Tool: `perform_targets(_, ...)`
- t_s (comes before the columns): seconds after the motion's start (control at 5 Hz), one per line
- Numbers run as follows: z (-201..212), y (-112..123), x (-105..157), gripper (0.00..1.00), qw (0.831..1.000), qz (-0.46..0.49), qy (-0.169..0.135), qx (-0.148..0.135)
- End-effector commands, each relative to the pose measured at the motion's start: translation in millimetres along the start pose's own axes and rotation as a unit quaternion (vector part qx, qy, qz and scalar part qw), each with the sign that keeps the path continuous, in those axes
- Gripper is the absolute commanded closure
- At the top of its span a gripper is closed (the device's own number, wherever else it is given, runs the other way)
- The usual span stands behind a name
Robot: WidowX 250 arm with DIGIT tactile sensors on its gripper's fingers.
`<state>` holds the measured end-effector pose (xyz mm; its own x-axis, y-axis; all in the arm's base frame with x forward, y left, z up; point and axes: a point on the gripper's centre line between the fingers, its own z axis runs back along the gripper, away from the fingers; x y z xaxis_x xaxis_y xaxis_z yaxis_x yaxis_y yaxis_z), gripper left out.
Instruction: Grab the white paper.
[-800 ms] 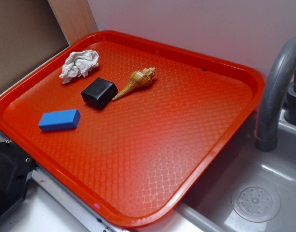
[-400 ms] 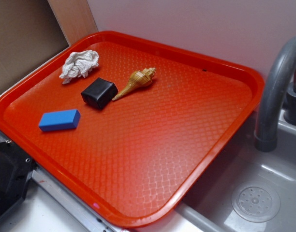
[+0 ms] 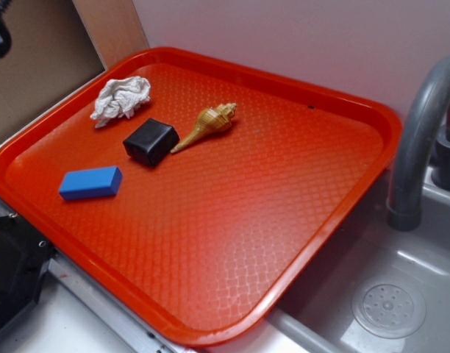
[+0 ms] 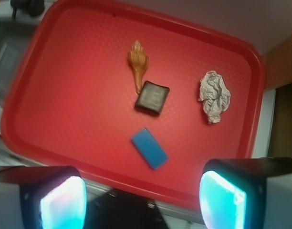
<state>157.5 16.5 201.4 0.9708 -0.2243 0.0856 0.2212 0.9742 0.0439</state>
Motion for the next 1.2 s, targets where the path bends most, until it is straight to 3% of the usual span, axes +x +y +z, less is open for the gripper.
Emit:
perform_targets(0.0,-26.6,54.5,14.8,0.0,0.996,-0.01,-0.05,0.069)
perform_targets(0.4,-69.4,100.9,34.5,0.0,0.997,-0.017,-0.056,0.052)
perform_targets(0.6,-98.8,106.1,46.9,0.0,0.998,-0.04,-0.041,0.036)
perform_targets(0.8,-129.9,104.3,58.8,0.0,0.998,-0.057,-0.028,-0.008)
perform_targets(1.0,-150.6,111.7,66.4,0.0,0.998,-0.057,0.005,0.018)
